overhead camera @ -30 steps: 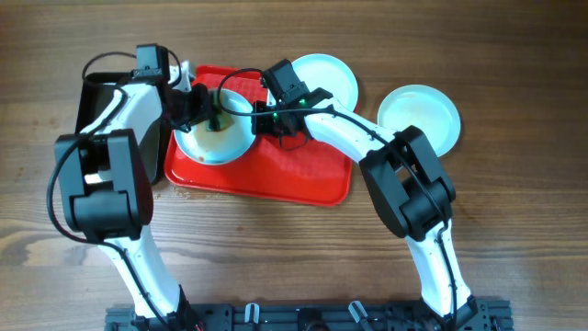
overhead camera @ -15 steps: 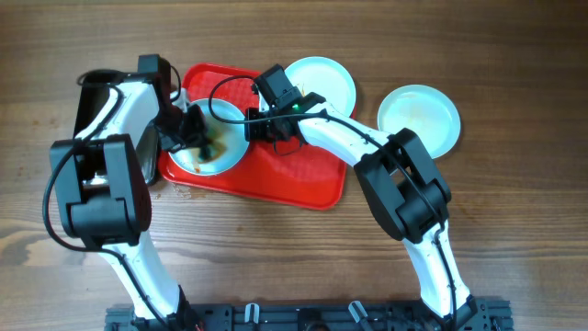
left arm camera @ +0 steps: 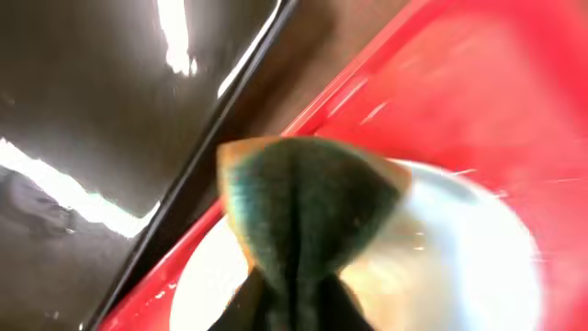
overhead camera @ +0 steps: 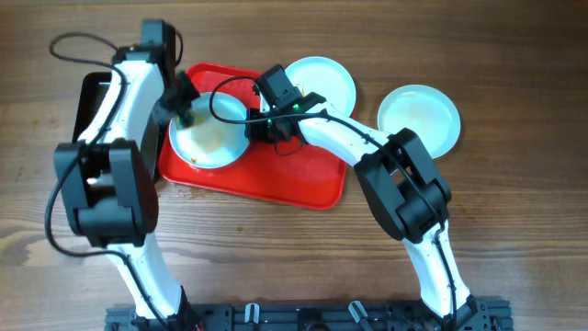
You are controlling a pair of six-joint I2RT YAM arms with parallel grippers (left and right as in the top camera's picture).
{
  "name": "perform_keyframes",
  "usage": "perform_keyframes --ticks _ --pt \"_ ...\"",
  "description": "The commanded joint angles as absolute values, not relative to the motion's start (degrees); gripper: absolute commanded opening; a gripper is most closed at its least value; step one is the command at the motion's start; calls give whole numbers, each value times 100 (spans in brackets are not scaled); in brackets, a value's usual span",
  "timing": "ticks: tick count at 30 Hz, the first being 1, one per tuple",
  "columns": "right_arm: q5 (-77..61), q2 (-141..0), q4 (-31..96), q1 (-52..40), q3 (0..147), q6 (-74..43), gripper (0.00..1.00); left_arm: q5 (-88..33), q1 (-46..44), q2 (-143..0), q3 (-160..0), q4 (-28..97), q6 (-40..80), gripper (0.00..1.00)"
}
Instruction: Clean dirty plates on tray and stack at the side
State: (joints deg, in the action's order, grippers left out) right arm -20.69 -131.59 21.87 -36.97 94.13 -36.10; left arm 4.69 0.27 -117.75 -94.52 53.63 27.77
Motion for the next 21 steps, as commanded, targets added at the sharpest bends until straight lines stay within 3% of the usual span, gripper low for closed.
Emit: perform_keyframes --ticks 1,3,5,6,7,9,14,16,18,21 --pt "-1887 -13369 2226 -3667 9341 -3610 37 582 58 -11041 -9802 5345 2698 29" --pt "-1887 -13369 2209 -3667 9341 -3603 48 582 167 -10833 -9802 5343 2696 32" --pt "-1890 -13421 2161 -3682 9341 -3610 47 580 311 -10798 -9800 5382 2700 32" --pt "-1892 -13476 2147 -3693 9341 -3621 31 580 370 -10801 -9800 5417 2700 32" --pt "-1905 -13526 2145 -3695 9341 -3625 20 580 395 -10801 -9795 5439 2698 32" --pt "-1986 -13592 2150 -3693 9341 -3686 8 580 403 -10801 -9795 5454 2689 32" --pt "-2215 -13587 2346 -3583 9413 -3732 4 537 399 -10801 -9791 5518 2571 19" --pt "-2252 -13587 2364 -3575 9413 -3752 4 200 399 -10820 -9771 5511 2571 18" --pt "-2255 -13587 2362 -3575 9413 -3754 4 -23 397 -10958 -9653 5533 2571 31" --pt "-2257 -13587 2362 -3575 9413 -3752 4 -64 397 -11126 -9432 5511 2571 40"
